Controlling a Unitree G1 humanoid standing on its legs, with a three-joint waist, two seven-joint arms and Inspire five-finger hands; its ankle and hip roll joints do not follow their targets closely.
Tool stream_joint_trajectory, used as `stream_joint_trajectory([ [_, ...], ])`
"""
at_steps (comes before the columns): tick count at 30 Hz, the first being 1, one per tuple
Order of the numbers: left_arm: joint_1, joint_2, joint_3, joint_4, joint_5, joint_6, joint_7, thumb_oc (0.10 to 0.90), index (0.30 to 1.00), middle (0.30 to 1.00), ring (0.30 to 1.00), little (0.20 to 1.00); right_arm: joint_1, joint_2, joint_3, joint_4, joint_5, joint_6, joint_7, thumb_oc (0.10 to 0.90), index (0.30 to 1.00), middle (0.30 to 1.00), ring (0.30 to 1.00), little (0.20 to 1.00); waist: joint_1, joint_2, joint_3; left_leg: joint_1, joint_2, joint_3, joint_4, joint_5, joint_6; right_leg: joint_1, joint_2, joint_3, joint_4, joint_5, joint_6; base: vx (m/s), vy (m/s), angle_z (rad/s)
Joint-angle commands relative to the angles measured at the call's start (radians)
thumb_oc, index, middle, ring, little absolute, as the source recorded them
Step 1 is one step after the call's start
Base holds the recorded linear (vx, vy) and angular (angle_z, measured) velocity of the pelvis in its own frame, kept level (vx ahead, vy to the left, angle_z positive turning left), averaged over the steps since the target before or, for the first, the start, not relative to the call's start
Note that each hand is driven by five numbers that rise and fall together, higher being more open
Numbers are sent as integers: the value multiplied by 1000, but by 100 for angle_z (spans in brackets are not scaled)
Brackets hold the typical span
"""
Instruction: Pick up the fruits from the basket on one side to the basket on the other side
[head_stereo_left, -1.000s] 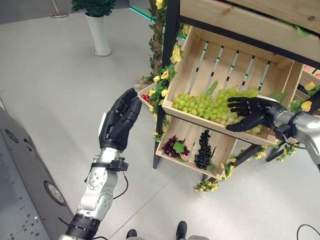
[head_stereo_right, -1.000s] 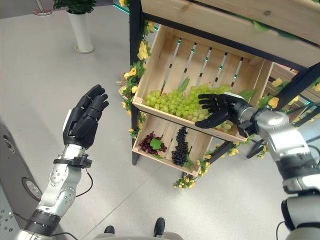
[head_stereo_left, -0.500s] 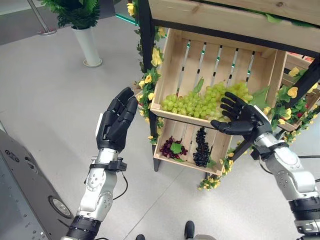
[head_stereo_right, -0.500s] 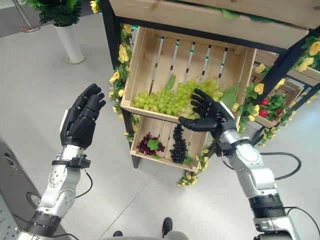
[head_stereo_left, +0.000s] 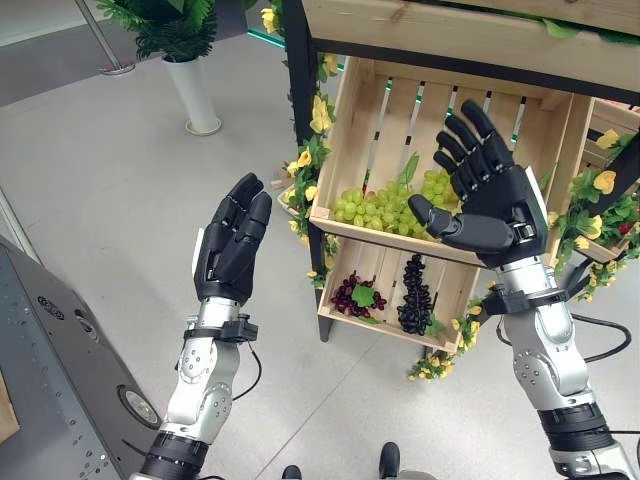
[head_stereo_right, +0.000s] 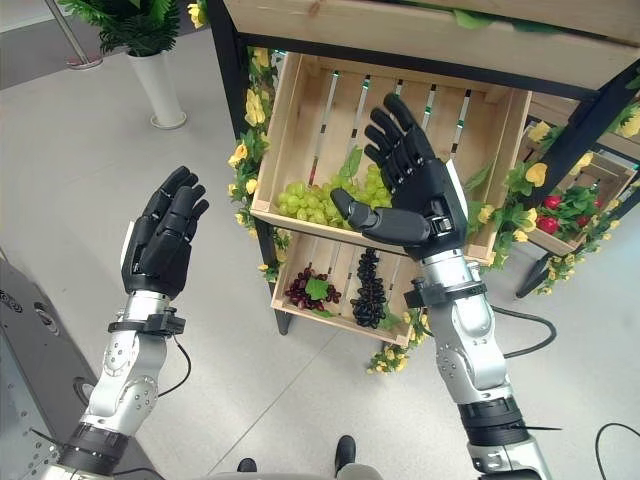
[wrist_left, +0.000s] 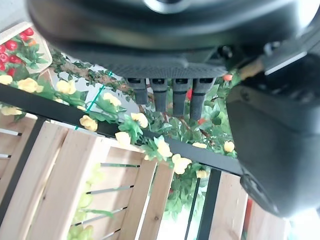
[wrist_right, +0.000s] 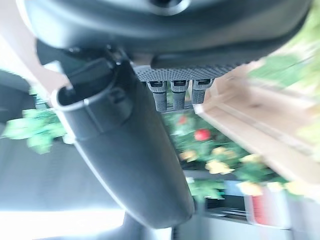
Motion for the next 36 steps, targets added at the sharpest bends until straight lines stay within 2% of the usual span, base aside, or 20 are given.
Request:
stream_joint_trajectory([
  [1, -48, 40, -10, -127, 54, -126, 12, 800, 900, 900, 900, 900, -89, 9, -53, -101, -8, -222, -83, 800, 900, 900, 900, 900, 1, -13, -77, -55, -24, -5, 1, -33, 13, 92, -93, 8, 12, -93, 78, 0, 0, 0],
  [4, -50, 41, -11, -131, 50, -122, 15, 800, 900, 900, 900, 900, -103, 17, -51, -123, 24, -245, -74, 800, 900, 900, 900, 900, 3, -10, -79, -59, -25, -7, 1, -32, 14, 91, -94, 8, 11, -92, 77, 0, 0, 0],
  [6, -49, 41, -10, -133, 48, -121, 15, 800, 900, 900, 900, 900, -104, 20, -46, -138, 79, -227, -33, 800, 900, 900, 900, 900, 4, -9, -80, -61, -25, -8, 1, -32, 14, 90, -94, 8, 11, -93, 77, 0, 0, 0],
  [8, -46, 36, 0, -136, 43, -116, 5, 800, 900, 900, 900, 900, -81, 42, -20, -172, 248, -114, 102, 800, 900, 900, 900, 900, 5, -8, -82, -62, -26, -10, 1, -30, 13, 89, -96, 5, 12, -93, 76, 0, 0, 0],
  [9, -45, 36, 1, -137, 43, -115, 5, 800, 900, 900, 900, 900, -78, 43, -18, -174, 257, -105, 112, 800, 900, 900, 900, 900, 5, -8, -83, -62, -26, -11, 1, -30, 13, 89, -96, 5, 12, -93, 76, 0, 0, 0],
  [10, -43, 31, 7, -140, 42, -112, -1, 800, 900, 900, 900, 900, -65, 54, 1, -187, 301, -51, 170, 800, 900, 900, 900, 900, 6, -9, -82, -63, -27, -12, 1, -29, 13, 89, -97, 4, 11, -92, 76, -16, 32, 0],
  [11, -42, 23, 8, -149, 47, -109, -1, 800, 900, 900, 900, 900, -38, 72, 44, -213, 372, 43, 225, 800, 900, 900, 900, 900, 8, -11, -82, -67, -28, -14, 1, -27, 14, 88, -99, 0, 11, -92, 76, -17, 33, 0],
  [12, -41, 22, 8, -149, 47, -109, -1, 800, 900, 900, 900, 900, -34, 74, 48, -216, 372, 47, 227, 800, 900, 900, 900, 900, 8, -11, -83, -67, -28, -14, 1, -27, 14, 88, -100, 0, 11, -92, 76, -20, 57, 1],
  [13, -39, 17, 8, -147, 50, -116, -4, 800, 900, 900, 900, 900, -14, 83, 83, -217, 427, 121, 260, 800, 900, 900, 900, 900, 11, -13, -83, -69, -30, -14, 1, -26, 14, 85, -102, -5, 14, -92, 76, -12, 66, 1],
  [14, -36, 14, 5, -148, 54, -121, 0, 800, 900, 900, 900, 900, 11, 96, 115, -205, 436, 158, 262, 800, 900, 900, 900, 900, 14, -14, -82, -71, -31, -19, 1, -24, 15, 84, -104, -9, 19, -92, 77, -12, 92, 2],
  [16, -33, 13, 3, -148, 65, -124, 11, 800, 900, 900, 900, 900, 37, 106, 148, -174, 463, 201, 267, 800, 900, 900, 900, 900, 18, -16, -82, -73, -37, -22, 1, -23, 19, 84, -111, -16, 22, -91, 81, -7, 88, 7],
  [19, -25, 12, -4, -142, 83, -130, 20, 800, 900, 900, 900, 900, 83, 128, 191, -133, 478, 228, 290, 800, 900, 900, 900, 900, 24, -18, -79, -77, -47, -23, 1, -22, 28, 74, -123, -22, 39, -93, 87, -18, 139, 13],
  [20, -14, 13, -7, -138, 100, -135, 26, 800, 900, 900, 900, 900, 107, 140, 217, -100, 504, 279, 331, 800, 900, 900, 900, 900, 29, -18, -74, -80, -55, -29, 1, -21, 35, 70, -131, -25, 50, -93, 91, -24, 147, 7],
  [22, -4, 16, -13, -125, 114, -142, 29, 800, 900, 900, 900, 900, 129, 150, 246, -57, 530, 331, 392, 800, 900, 900, 900, 900, 37, -18, -70, -84, -67, -39, 1, -23, 46, 66, -141, -33, 66, -96, 97, -21, 160, 8],
  [24, 3, 24, -16, -114, 124, -133, 26, 800, 900, 900, 900, 900, 148, 152, 280, -9, 486, 370, 470, 800, 900, 900, 900, 900, 47, -19, -66, -86, -81, -50, 1, -24, 54, 59, -153, -41, 92, -102, 103, 1, 162, 7],
  [28, 28, 42, -16, -74, 120, -94, -19, 800, 900, 900, 900, 900, 160, 108, 320, 72, 381, 395, 573, 800, 900, 900, 900, 900, 67, -17, -64, -86, -96, -66, 1, -24, 69, 43, -179, -59, 153, -107, 103, 11, 121, 22],
  [32, 64, 66, -33, 30, 113, -29, -118, 800, 900, 900, 900, 900, 189, 75, 341, 221, 268, 407, 614, 800, 900, 900, 900, 900, 76, -8, -64, -95, -106, -100, 1, -12, 87, -1, -157, -31, 263, -129, 91, -3, -8, 25],
  [33, 72, 65, -44, 71, 121, 5, -181, 800, 900, 900, 900, 900, 194, 70, 348, 298, 213, 372, 628, 800, 900, 900, 900, 900, 79, -5, -64, -100, -106, -110, 1, -7, 89, -5, -148, -29, 269, -141, 84, -12, -84, 22],
  [34, 72, 65, -45, 74, 126, 6, -182, 800, 900, 900, 900, 900, 194, 70, 349, 302, 206, 371, 627, 800, 900, 900, 900, 900, 79, -5, -64, -100, -106, -111, 1, -7, 89, -6, -147, -29, 269, -142, 84, -25, -183, 29],
  [36, 74, 64, -77, 175, 137, 49, -228, 800, 900, 900, 900, 900, 210, 53, 364, 390, 100, 288, 559, 800, 900, 900, 900, 900, 64, 1, -70, -112, -103, -136, 1, 2, 86, -3, -94, 24, 244, -177, 72, -27, -276, 33],
])
